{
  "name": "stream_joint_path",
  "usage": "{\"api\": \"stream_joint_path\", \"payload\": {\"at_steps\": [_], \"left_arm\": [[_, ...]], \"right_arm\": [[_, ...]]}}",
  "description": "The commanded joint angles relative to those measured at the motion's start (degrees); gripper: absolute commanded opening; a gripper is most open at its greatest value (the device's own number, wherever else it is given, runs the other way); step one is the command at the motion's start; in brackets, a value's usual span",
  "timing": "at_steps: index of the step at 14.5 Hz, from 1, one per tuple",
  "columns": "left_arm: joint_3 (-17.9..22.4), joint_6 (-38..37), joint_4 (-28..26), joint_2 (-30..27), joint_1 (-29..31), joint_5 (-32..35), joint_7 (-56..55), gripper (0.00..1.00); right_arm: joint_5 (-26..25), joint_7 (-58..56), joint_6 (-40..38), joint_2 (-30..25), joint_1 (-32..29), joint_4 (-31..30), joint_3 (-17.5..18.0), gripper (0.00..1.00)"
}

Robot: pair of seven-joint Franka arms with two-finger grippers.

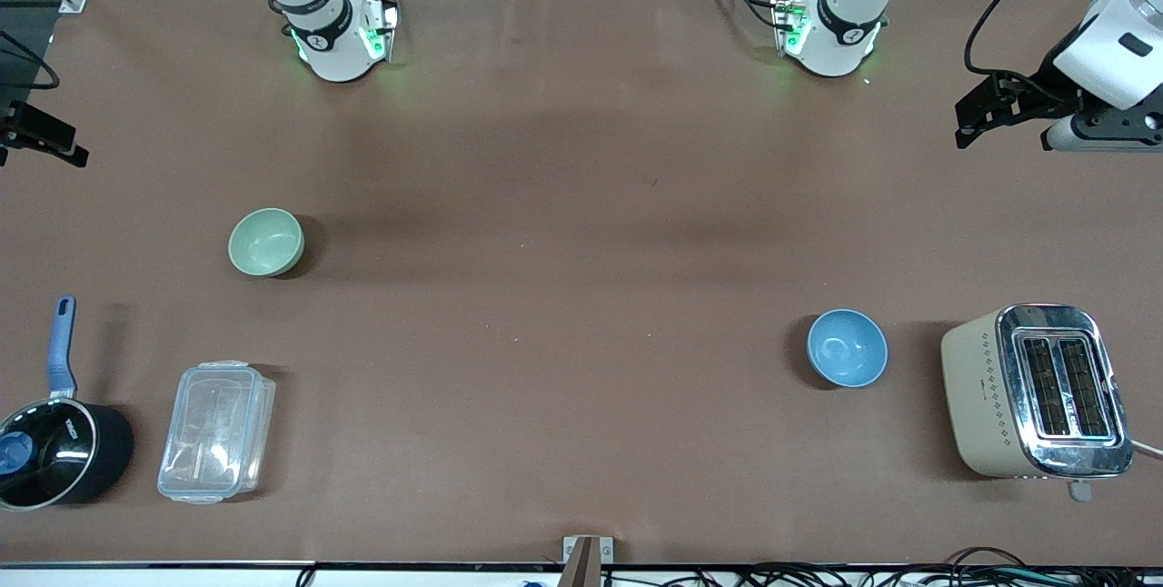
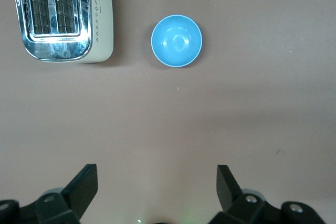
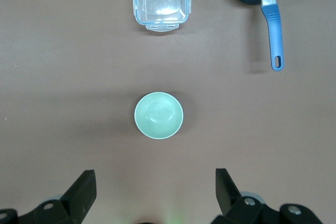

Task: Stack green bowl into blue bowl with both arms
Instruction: 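Move the left gripper toward the blue bowl beside the toaster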

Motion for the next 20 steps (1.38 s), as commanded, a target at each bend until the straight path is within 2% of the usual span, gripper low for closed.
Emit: {"api": "stream_joint_path", "payload": {"at_steps": [1,3,6,9,11,16,18,20], "left_arm": [[-0.07,-1.11,1.07,0.26,1.04,0.27,1.07,1.0],[-0.07,-1.11,1.59,1.23,1.23,0.18,1.07,1.0],[-0.07,-1.11,4.4,6.49,1.23,0.27,0.98,1.0],[-0.07,0.55,4.06,12.55,1.4,0.27,-0.07,1.0],[-0.07,5.45,2.14,15.54,1.58,0.36,0.01,1.0],[-0.07,26.8,-9.29,19.33,3.15,0.36,-0.08,1.0],[-0.07,32.97,-10.97,22.57,3.34,1.23,0.01,1.0],[-0.07,36.84,-10.88,26.35,3.42,3.6,-0.08,0.99]], "right_arm": [[0.1,0.41,0.05,-1.21,-0.16,-1.26,0.22,1.0],[0.1,0.32,-0.04,-1.3,-0.34,-1.34,0.13,1.0],[0.19,0.32,-0.12,-1.21,-0.86,-1.43,0.13,1.0],[0.1,0.32,0.75,-0.86,-0.78,-1.43,0.13,1.0],[0.19,0.32,1.8,-0.59,-0.78,-1.43,0.13,1.0],[0.28,0.14,2.51,0.11,-1.82,-2.83,0.13,1.0],[0.37,-0.73,6.01,1.07,-2.88,-6.68,0.13,1.0],[0.37,-1.35,12.85,1.51,-2.89,-12.22,0.13,1.0]]}}
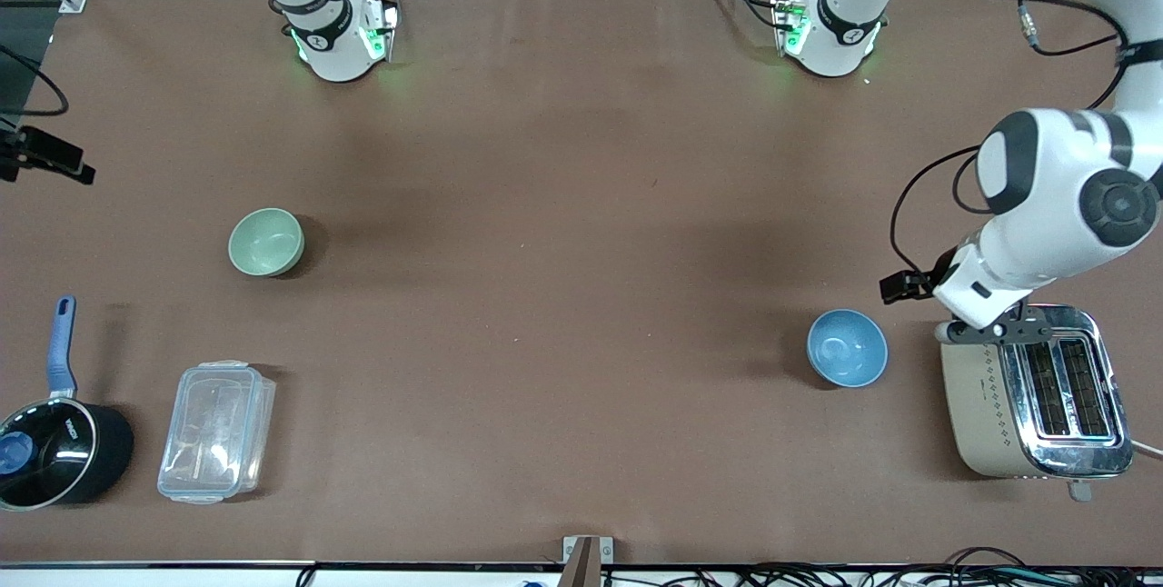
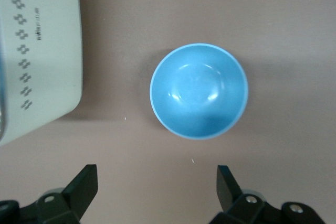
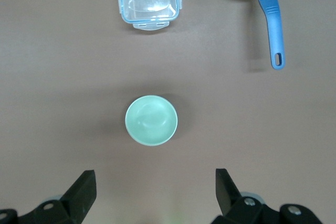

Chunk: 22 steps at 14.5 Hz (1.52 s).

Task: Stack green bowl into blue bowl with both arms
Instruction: 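Grasp the blue bowl with the left gripper while the right gripper reaches the green bowl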

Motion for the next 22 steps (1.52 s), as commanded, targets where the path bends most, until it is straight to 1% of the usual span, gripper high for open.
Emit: {"api": "stream_joint_path", "payload": {"at_steps": [1,4,5,8,10,11,13,15,16,18,19,21,22], "left_arm": [[-0.12,4.72,0.05,4.08,0.13,2.38,-0.12,0.96],[-0.12,9.72,0.22,8.04,0.05,3.78,-0.12,0.9],[-0.12,11.92,0.22,9.54,0.05,4.66,-0.12,0.86],[-0.12,16.93,0.22,12.88,1.62,5.72,-0.03,0.78],[-0.21,17.56,0.48,14.03,1.72,5.63,-0.03,0.63],[-0.21,17.56,0.57,14.21,1.8,5.63,-0.12,0.53],[-0.29,17.56,0.92,14.99,1.54,4.93,-0.21,0.23],[-0.38,17.56,1.1,15.44,1.19,4.66,-2.39,0.1],[-0.47,17.56,1.19,15.61,0.93,4.66,-3.1,0.06],[-0.82,17.48,1.71,15.44,0.58,4.75,-3.9,0.03],[-1.69,17.39,1.98,15.18,0.31,4.75,-4.6,0.01],[-5.55,16.34,3.38,14.3,0.13,4.75,-9.41,0.0],[-7.22,14.16,4.0,13.78,-0.3,4.84,-12.05,0.0]], "right_arm": [[0.32,-0.78,7.87,1.36,-0.86,-7.35,0.57,1.0],[0.32,-0.78,10.88,6.19,-0.94,-8.42,0.57,1.0],[0.32,-1.21,11.67,7.77,-1.55,-8.51,0.57,1.0],[0.32,-2.53,14.12,10.94,-2.79,-9.47,0.57,1.0],[0.32,-3.67,18.42,11.83,-3.75,-12.79,0.57,0.99],[0.32,-3.94,22.45,11.92,-4.11,-15.77,0.57,0.99],[0.32,-4.2,29.22,11.92,-4.28,-20.53,0.57,0.99],[0.32,-4.2,32.49,12.88,-4.2,-23.09,0.57,0.99],[0.32,-4.2,33.29,13.49,-4.28,-23.44,0.57,0.99],[0.32,-4.12,33.56,14.99,-4.2,-23.54,0.57,0.98],[0.32,-4.12,33.56,15.51,-4.2,-23.54,0.66,0.98],[0.32,-4.12,34.52,16.31,-4.2,-24.06,0.66,0.98],[0.32,-4.12,36.53,16.31,-4.2,-25.46,0.66,0.98]]}}
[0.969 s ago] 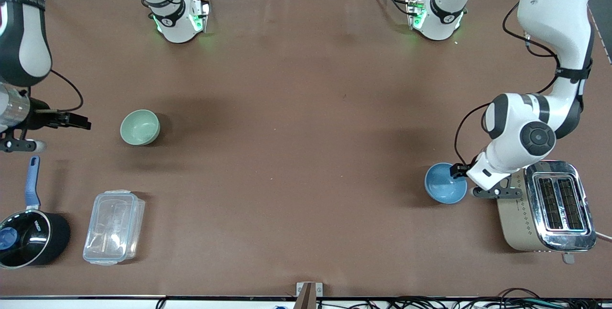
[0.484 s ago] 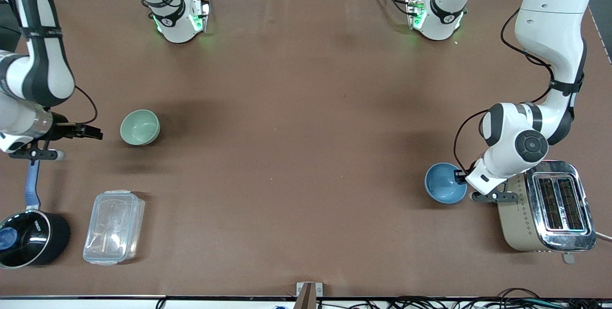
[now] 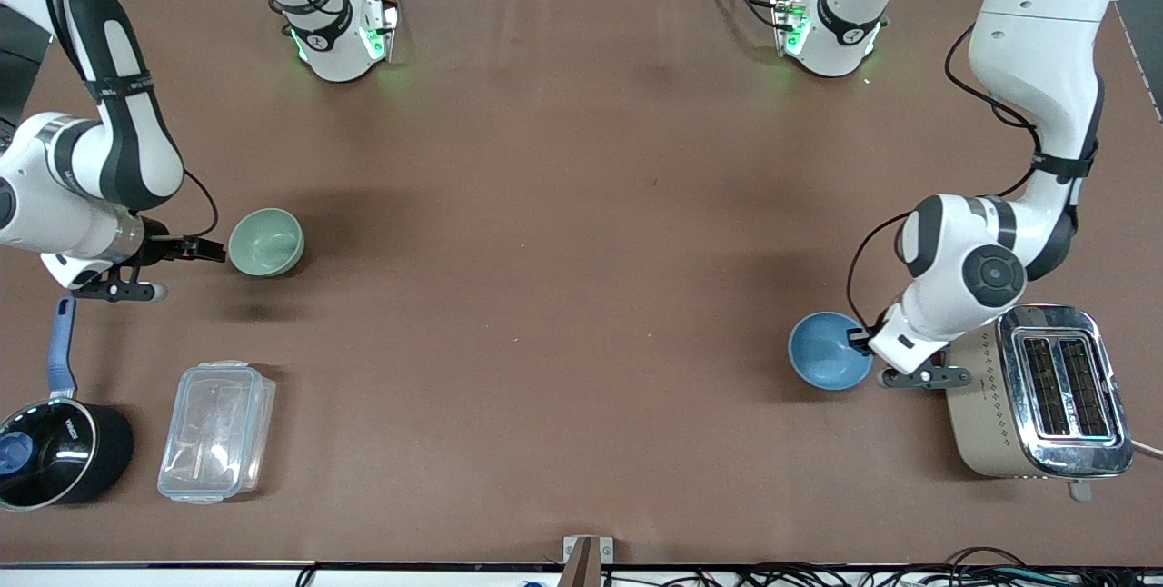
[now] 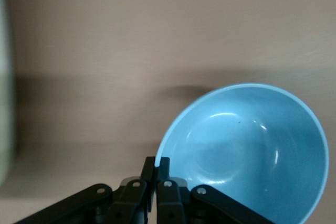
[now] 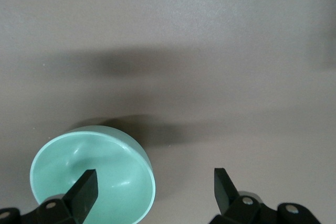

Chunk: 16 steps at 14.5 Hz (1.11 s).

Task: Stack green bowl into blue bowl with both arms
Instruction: 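Grasp the blue bowl with the left gripper while the right gripper reaches the green bowl, then slide the blue bowl to the table middle with the left gripper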

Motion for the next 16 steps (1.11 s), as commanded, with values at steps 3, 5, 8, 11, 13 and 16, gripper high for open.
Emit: {"api": "stream_joint_path", "payload": {"at_steps": [3,5,8,11,13,16], "left_arm": [[-7.18,-8.12,5.32,-1.12,-4.33,0.45,-14.88,0.0],[-7.46,-8.49,5.94,-1.12,-8.8,0.45,-21.75,0.0],[-7.46,-8.49,6.3,-0.16,-16.97,0.36,-32.99,0.0],[-7.46,-8.05,8.92,3.61,-23.66,0.97,-45.74,0.0],[-7.2,-7.96,12.34,7.21,-29.11,0.71,-51.37,0.0],[-7.19,-6.83,15.7,10.57,-32.99,0.62,-55.97,0.0]], "right_arm": [[0.31,-0.7,7.68,0.03,-0.63,-5.28,0.59,0.98],[0.31,-0.7,7.86,0.46,-0.63,-5.64,0.59,0.98],[0.31,-0.7,7.86,0.99,-0.71,-5.73,0.67,0.97],[0.31,-0.61,7.86,0.99,-0.63,-7.22,0.67,0.85],[0.31,-0.61,7.6,0.99,-0.54,-8.18,0.76,0.76],[0.4,-0.61,7.34,0.91,-0.54,-8.98,0.76,0.7]]}}
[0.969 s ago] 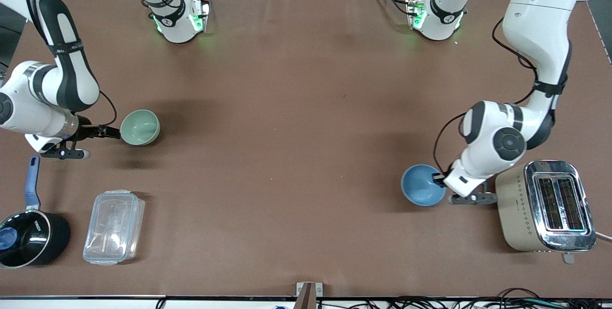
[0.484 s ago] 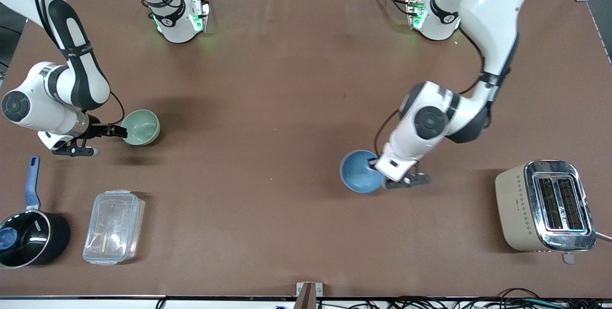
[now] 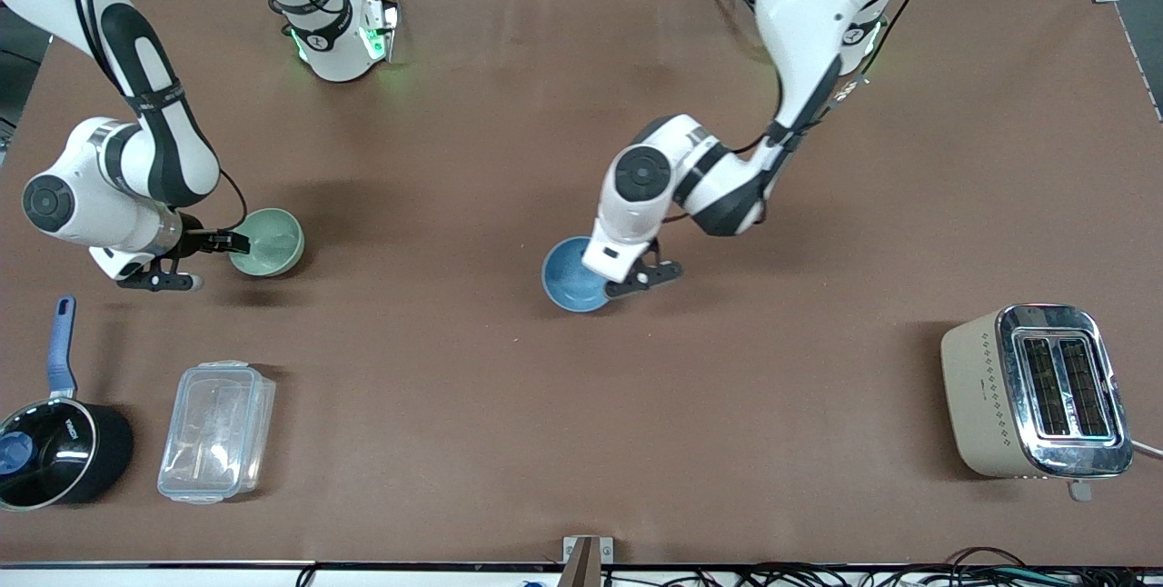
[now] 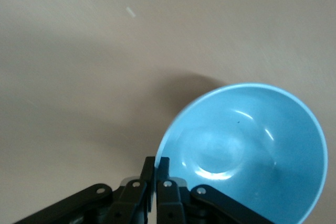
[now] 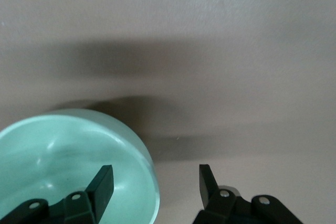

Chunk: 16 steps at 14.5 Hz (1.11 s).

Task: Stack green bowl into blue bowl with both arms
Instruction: 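Slide the blue bowl to the table middle with the left gripper, then release the blue bowl with the left gripper while the right gripper grips the green bowl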

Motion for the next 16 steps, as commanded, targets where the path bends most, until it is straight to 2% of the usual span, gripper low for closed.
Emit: {"api": "stream_joint_path", "payload": {"at_steps": [1,2,4,5,6,7,8,11,13,16], "left_arm": [[0.46,1.61,4.11,3.3,-2.54,0.5,-2.86,0.0],[0.46,2.66,4.11,3.83,-3.68,0.5,-4.7,0.0],[0.55,3.81,4.11,4.18,-4.65,0.59,-5.95,0.03],[0.55,3.82,4.11,4.36,-4.57,0.5,-5.95,0.17],[0.55,3.82,4.11,4.18,-4.48,0.67,-5.95,0.53],[0.89,3.82,4.19,3.92,-4.31,0.85,-5.69,0.88],[1.33,3.82,4.19,3.31,-3.87,1.02,-5.34,1.0],[4.49,2.42,4.2,-3.78,0.16,1.11,-0.71,1.0],[4.33,-4.84,4.37,-9.15,5.86,1.02,7.54,1.0],[4.33,-13.38,4.28,-15.66,14.13,1.02,24.07,1.0]], "right_arm": [[0.4,-0.52,0.22,-0.6,-0.55,-1.49,0.59,0.64],[0.4,-0.52,0.13,-0.6,-0.55,-1.49,0.59,0.55],[0.4,-0.52,0.13,-0.6,-0.46,-1.49,0.59,0.23],[0.4,-0.52,0.04,-0.6,-0.38,-1.49,0.59,0.12],[0.4,-0.52,0.04,-0.6,-0.37,-1.49,0.59,0.05],[0.4,-0.52,0.04,-0.6,-0.37,-1.49,0.59,0.03],[0.4,-0.43,0.04,-0.6,-0.37,-1.4,0.68,0.01],[0.31,-0.17,-0.05,-0.78,-0.29,-1.23,0.68,0.0],[0.31,0.19,-0.31,-0.95,-0.2,-0.87,0.68,0.0],[0.4,0.36,-5.74,-1.31,-0.11,1.67,0.86,0.0]]}}
